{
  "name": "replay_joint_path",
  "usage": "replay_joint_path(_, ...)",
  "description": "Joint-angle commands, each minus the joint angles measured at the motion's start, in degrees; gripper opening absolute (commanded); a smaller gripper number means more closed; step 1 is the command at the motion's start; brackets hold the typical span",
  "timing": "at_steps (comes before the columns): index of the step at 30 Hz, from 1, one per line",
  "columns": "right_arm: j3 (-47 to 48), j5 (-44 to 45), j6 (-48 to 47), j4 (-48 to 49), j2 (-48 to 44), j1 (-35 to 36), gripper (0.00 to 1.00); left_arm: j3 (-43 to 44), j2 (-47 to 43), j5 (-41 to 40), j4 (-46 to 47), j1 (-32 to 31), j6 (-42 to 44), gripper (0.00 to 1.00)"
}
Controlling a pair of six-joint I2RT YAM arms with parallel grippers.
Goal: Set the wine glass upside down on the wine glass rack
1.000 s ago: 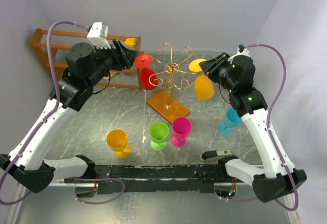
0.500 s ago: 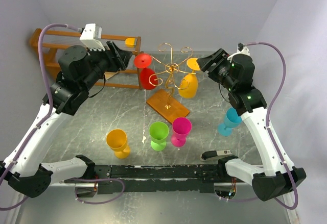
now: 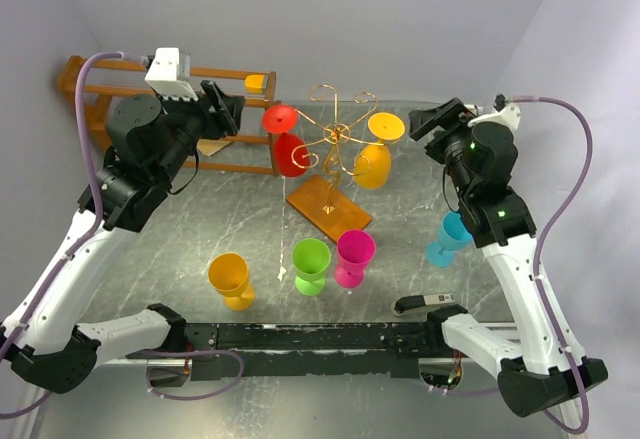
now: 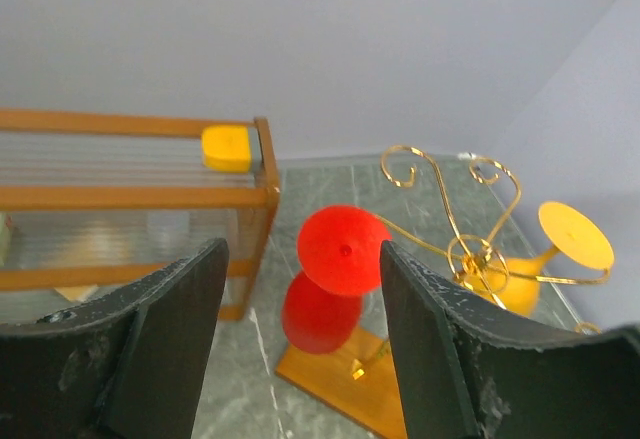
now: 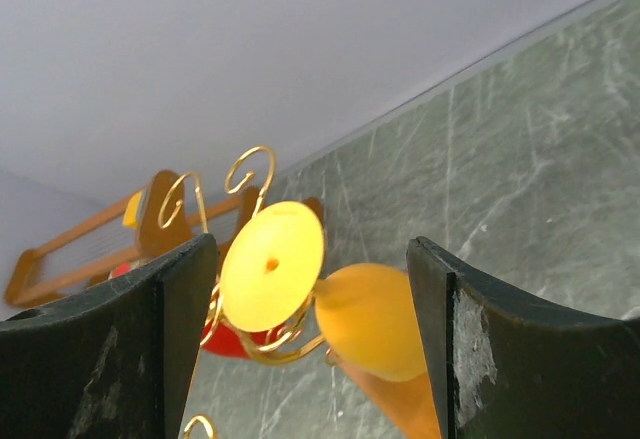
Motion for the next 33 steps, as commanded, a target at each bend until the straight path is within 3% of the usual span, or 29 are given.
replay_joint_path(1,-3.3,9.3,-1.7,4.2,-1.0,-0.3,0.75,0.5,0.8,-4.6,11.0,0.4,8.4,0.74)
replay_joint_path(8,-7.8,19.7,0.2,11.2,-1.0,-0.4,0.73,0.0,8.0,-3.0,32.4,0.8,22.3,0.83)
replay_joint_path(12,-6.0,25.7,0.2,12.9,1.3,-0.4,0.73,3.5,14.6,-0.5,38.6,2.7,25.7,0.86)
replay_joint_path(19,3.5,32.8,-5.2,6.7,6.9,-0.5,0.73,16.0,25.4,1.9,33.0,6.1,25.1,0.86)
replay_joint_path(27,1.8,31.9,-13.7,9.2,5.2,-0.6,0.75,25.0,30.0,4.6,27.8,6.2,18.7,0.87)
replay_joint_path(33,7.4,31.0,-11.1,-7.7,4.1,-0.9,0.75,25.0,27.9,5.3,21.9,6.2,11.4,0.86)
